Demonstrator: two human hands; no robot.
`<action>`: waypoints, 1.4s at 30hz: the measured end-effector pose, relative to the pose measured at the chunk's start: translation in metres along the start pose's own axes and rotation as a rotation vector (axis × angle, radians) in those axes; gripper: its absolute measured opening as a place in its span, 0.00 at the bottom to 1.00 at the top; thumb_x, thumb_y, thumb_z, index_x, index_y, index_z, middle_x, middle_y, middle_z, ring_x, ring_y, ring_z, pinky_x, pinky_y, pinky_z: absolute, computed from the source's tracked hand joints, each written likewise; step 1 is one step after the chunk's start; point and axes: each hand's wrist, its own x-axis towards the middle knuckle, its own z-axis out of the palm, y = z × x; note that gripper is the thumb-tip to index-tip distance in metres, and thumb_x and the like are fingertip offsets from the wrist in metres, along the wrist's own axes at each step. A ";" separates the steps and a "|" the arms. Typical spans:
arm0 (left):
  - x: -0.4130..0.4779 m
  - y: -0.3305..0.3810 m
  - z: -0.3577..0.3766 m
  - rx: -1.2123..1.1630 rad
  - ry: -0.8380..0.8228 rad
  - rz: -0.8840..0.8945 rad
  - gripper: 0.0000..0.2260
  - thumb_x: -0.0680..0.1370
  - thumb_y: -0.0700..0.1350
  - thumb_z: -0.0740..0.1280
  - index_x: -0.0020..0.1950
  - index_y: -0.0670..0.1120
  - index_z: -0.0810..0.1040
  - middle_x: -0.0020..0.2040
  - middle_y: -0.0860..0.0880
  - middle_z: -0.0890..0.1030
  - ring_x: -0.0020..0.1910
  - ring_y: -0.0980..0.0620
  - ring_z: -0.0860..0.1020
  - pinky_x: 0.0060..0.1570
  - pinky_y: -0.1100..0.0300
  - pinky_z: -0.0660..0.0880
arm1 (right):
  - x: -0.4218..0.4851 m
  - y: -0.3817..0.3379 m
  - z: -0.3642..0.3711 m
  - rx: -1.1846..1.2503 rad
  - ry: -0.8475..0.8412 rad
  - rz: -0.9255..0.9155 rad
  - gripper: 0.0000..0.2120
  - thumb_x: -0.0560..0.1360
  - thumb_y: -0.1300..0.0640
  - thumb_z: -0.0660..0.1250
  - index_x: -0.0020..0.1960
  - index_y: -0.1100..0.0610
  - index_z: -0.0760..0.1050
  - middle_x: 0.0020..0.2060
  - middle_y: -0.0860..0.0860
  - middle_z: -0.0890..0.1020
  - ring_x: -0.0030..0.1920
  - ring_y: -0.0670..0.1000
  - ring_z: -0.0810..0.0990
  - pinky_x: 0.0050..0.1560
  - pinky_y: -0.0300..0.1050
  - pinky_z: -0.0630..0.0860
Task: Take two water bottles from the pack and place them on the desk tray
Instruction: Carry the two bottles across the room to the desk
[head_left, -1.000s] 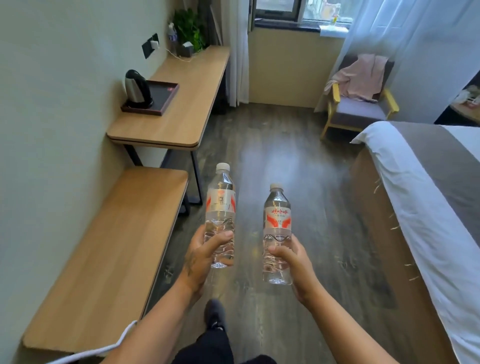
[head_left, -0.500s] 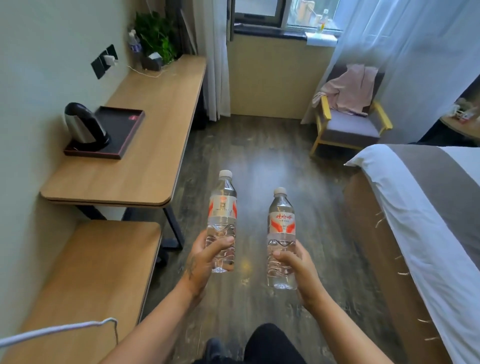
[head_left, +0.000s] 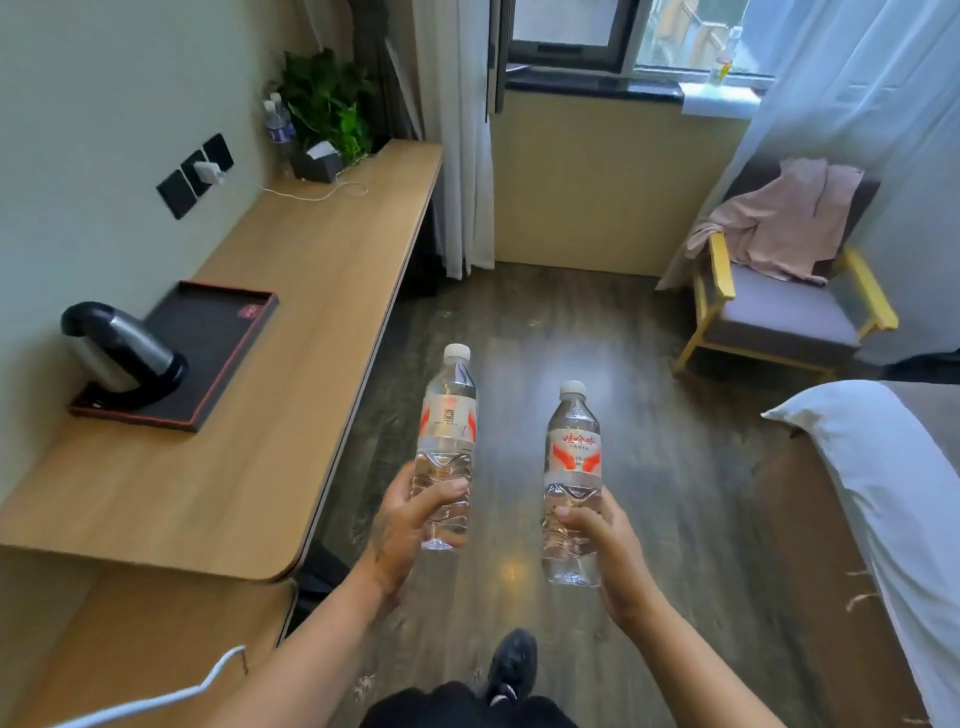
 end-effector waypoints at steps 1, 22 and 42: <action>0.020 0.009 0.005 -0.010 0.004 0.004 0.27 0.69 0.48 0.82 0.67 0.47 0.84 0.49 0.46 0.88 0.42 0.48 0.89 0.31 0.56 0.82 | 0.023 -0.013 -0.003 -0.010 -0.013 -0.001 0.31 0.61 0.48 0.78 0.62 0.56 0.80 0.48 0.55 0.89 0.45 0.54 0.89 0.47 0.50 0.85; 0.447 0.192 0.025 0.024 0.002 0.014 0.33 0.64 0.54 0.82 0.68 0.50 0.82 0.53 0.46 0.90 0.48 0.43 0.90 0.39 0.52 0.86 | 0.450 -0.191 0.058 -0.112 0.021 0.008 0.31 0.62 0.43 0.77 0.62 0.52 0.79 0.51 0.51 0.90 0.52 0.57 0.90 0.54 0.53 0.87; 0.580 0.273 0.027 -0.121 0.330 0.159 0.25 0.64 0.57 0.81 0.62 0.57 0.86 0.49 0.50 0.90 0.44 0.51 0.89 0.40 0.58 0.85 | 0.665 -0.292 0.117 -0.258 -0.307 0.009 0.37 0.60 0.39 0.75 0.66 0.51 0.75 0.56 0.52 0.88 0.52 0.50 0.90 0.48 0.41 0.85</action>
